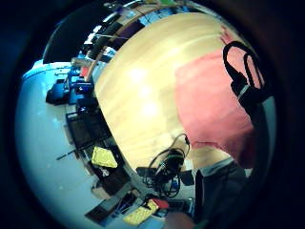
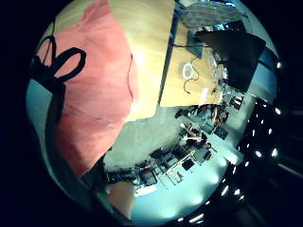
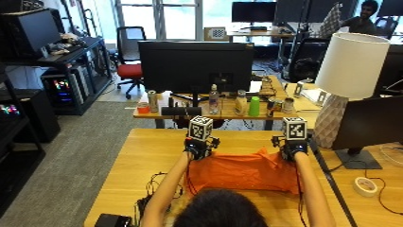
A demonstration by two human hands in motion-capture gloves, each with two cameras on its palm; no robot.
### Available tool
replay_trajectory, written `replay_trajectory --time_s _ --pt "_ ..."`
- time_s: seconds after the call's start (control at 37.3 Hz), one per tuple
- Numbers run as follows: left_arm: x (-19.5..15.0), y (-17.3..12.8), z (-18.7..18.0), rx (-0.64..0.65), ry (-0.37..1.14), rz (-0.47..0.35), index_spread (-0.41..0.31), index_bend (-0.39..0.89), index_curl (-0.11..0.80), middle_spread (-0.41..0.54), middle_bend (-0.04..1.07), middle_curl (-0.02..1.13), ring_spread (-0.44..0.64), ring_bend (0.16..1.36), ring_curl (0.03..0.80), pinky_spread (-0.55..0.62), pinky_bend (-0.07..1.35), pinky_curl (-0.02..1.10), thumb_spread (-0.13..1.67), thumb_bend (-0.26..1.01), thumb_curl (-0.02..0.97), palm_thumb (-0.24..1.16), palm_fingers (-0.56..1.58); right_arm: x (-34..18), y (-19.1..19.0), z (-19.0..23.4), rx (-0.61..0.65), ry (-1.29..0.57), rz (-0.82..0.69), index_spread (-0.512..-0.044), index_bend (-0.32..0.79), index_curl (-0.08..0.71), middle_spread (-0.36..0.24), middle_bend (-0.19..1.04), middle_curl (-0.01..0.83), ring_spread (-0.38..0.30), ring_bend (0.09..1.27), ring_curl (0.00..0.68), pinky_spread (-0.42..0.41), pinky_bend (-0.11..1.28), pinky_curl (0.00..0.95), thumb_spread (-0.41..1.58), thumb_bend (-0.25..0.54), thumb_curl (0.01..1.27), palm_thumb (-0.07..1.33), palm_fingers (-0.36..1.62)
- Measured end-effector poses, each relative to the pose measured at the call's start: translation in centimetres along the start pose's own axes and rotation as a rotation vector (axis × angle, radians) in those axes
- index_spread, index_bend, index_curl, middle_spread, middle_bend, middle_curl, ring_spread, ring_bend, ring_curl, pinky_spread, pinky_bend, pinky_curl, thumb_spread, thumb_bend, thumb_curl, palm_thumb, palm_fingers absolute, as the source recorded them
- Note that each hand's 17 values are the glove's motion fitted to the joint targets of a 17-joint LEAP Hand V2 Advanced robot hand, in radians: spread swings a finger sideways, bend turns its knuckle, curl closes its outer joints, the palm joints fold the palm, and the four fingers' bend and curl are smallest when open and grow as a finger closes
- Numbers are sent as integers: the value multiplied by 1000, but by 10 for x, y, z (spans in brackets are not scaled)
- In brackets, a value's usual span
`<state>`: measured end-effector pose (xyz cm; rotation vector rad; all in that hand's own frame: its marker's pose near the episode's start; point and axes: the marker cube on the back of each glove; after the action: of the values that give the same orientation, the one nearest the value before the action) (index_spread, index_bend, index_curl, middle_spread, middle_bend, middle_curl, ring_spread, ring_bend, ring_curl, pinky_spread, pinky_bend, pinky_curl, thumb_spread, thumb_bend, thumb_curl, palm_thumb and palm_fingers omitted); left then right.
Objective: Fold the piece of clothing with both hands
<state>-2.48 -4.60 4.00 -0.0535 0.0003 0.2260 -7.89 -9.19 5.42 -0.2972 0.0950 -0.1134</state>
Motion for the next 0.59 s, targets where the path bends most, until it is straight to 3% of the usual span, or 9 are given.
replay_trajectory --time_s 0.05,0.13,0.21,0.3,0.46,0.59 --pt "-4 -13 0 -1 -20 -45 -301 171 431 -346 431 532 -370 485 430 -363 261 393 1302 -11 198 562 1214 -2 -21 -5 16 23 47 -264 176 421 -172 393 501 -242 643 464 -305 637 430 1073 -6 342 1169 1269" --pt "-1 -6 -6 -27 -64 -151 -302 171 433 -346 431 534 -371 485 431 -363 253 393 1304 -12 197 558 1213 -11 -46 -9 40 40 82 -265 174 423 -172 389 502 -242 639 465 -304 633 431 1091 -7 337 1168 1271" --pt "-2 -10 -5 -23 -121 -246 -302 176 436 -347 434 537 -366 483 431 -355 237 392 1307 -13 195 553 1205 -31 -43 -15 60 42 91 -265 171 424 -176 385 503 -243 640 468 -303 621 428 1107 -6 334 1172 1262" --pt "-6 -29 2 25 -151 -280 -302 172 439 -348 435 540 -365 476 431 -353 234 394 1309 -11 194 550 1203 -42 -38 -13 48 41 115 -265 170 425 -177 383 504 -244 635 468 -303 617 430 1118 -7 330 1172 1263" --pt "-13 -45 21 4 -149 -370 -303 177 444 -349 438 544 -362 455 428 -351 222 395 1308 -11 191 544 1198 -48 -67 9 66 -3 154 -266 168 425 -180 385 508 -245 631 472 -298 595 430 1137 -8 324 1171 1258" --pt "-15 -50 36 -19 -125 -373 -304 184 453 -350 443 547 -356 417 420 -343 214 397 1309 -11 190 542 1192 -52 -73 22 84 -30 196 -267 169 427 -174 388 511 -244 631 476 -290 574 430 1153 -5 320 1173 1249"
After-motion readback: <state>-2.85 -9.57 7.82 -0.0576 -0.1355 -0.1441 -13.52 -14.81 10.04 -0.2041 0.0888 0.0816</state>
